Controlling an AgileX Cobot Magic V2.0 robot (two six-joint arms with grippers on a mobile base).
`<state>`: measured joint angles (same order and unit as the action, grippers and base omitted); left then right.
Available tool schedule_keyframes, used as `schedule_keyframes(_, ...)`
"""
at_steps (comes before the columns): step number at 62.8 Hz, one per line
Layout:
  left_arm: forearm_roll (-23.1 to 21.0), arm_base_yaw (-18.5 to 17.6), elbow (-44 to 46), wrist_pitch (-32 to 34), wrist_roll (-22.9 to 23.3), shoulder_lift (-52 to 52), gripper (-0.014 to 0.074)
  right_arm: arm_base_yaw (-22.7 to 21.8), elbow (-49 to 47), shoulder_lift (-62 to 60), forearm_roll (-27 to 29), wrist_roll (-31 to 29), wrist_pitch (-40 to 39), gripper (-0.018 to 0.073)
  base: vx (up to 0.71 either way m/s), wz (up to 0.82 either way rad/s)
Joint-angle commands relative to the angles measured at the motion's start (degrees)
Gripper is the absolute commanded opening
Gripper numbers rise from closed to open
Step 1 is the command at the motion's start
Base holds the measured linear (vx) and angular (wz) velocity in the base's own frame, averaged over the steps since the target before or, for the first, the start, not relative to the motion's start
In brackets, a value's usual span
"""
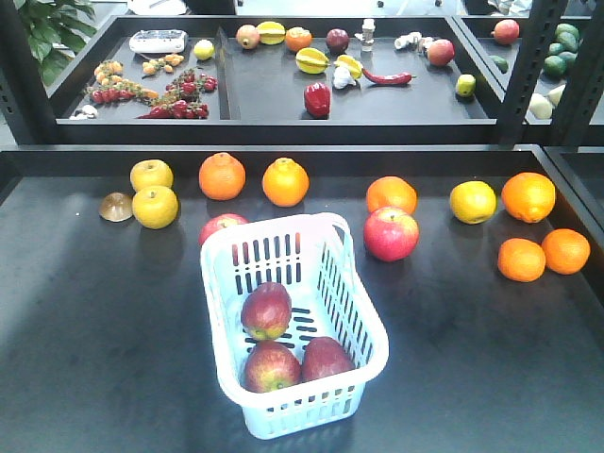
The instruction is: Pick three apples into basket with both arms
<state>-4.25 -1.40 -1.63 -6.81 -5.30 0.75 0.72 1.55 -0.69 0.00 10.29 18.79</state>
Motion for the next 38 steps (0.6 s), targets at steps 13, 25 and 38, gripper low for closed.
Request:
schedule_keyframes(13,-0.59,0.18,1.45,4.07,-0.1,0.68,-0.0006,0.62,0.88,-0.72,-5.16,-0.02,-10.03,-0.0005,0.0,0.0)
schedule_keyframes(25,-0.59,0.18,1.45,4.07,-0.1,0.68,-0.0006,2.7,0.88,-0.72,-6.0,-0.02,-10.22,-0.0005,0.0,0.0)
schedule_keyframes(38,-0.59,0.18,1.45,4.07,-0.1,0.68,-0.0006,4.9,0.88,-0.67,-5.52,-0.02,-10.22,-0.0005,0.0,0.0)
